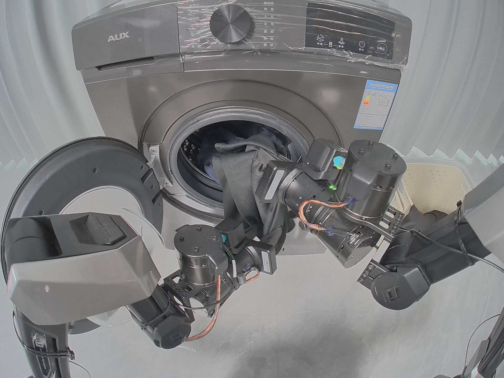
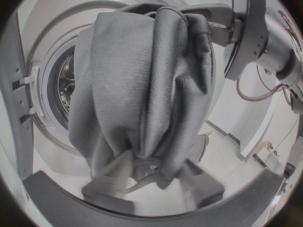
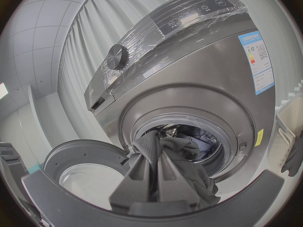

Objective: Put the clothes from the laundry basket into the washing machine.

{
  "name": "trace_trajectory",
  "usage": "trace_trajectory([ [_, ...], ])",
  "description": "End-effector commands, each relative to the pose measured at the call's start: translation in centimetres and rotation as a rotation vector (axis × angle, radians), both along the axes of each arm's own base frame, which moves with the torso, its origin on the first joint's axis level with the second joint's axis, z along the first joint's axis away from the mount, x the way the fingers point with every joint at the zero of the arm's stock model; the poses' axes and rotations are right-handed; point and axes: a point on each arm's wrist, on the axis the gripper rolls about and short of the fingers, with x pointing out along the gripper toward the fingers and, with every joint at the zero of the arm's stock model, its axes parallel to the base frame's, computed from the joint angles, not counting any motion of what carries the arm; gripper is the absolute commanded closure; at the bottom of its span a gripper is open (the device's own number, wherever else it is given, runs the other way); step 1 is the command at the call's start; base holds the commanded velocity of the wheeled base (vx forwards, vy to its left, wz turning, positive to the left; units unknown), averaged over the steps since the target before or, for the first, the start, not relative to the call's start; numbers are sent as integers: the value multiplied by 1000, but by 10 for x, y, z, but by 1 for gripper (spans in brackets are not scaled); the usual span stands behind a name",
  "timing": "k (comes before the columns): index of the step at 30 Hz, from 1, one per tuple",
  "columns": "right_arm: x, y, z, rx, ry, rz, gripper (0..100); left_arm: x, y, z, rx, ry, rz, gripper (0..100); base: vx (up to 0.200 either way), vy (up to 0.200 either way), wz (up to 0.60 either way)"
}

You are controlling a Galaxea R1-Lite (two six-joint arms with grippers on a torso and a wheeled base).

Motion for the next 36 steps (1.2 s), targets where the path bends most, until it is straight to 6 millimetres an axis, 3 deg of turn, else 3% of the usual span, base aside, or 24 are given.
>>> trace_trajectory([
  [1,0,-1,0,1,-2,-2,100,1,2,2,-6,-8,10,100,0,0,0],
  [5,1,-2,-1,0,-1,-4,100,-5,5,12,-19,-24,5,100,0,0,0],
  [12,-4,-4,-15,-25,13,15,100,-37,16,35,-1,-55,-44,100,0,0,0],
  [13,-6,-4,-15,-22,9,21,0,-42,16,36,2,-52,-55,100,0,0,0],
  [19,-6,-4,-22,-34,23,31,0,-56,18,43,-8,-62,-82,100,0,0,0],
  [36,3,-24,-18,-39,22,-27,0,-49,28,49,-52,-97,-36,100,0,0,0],
])
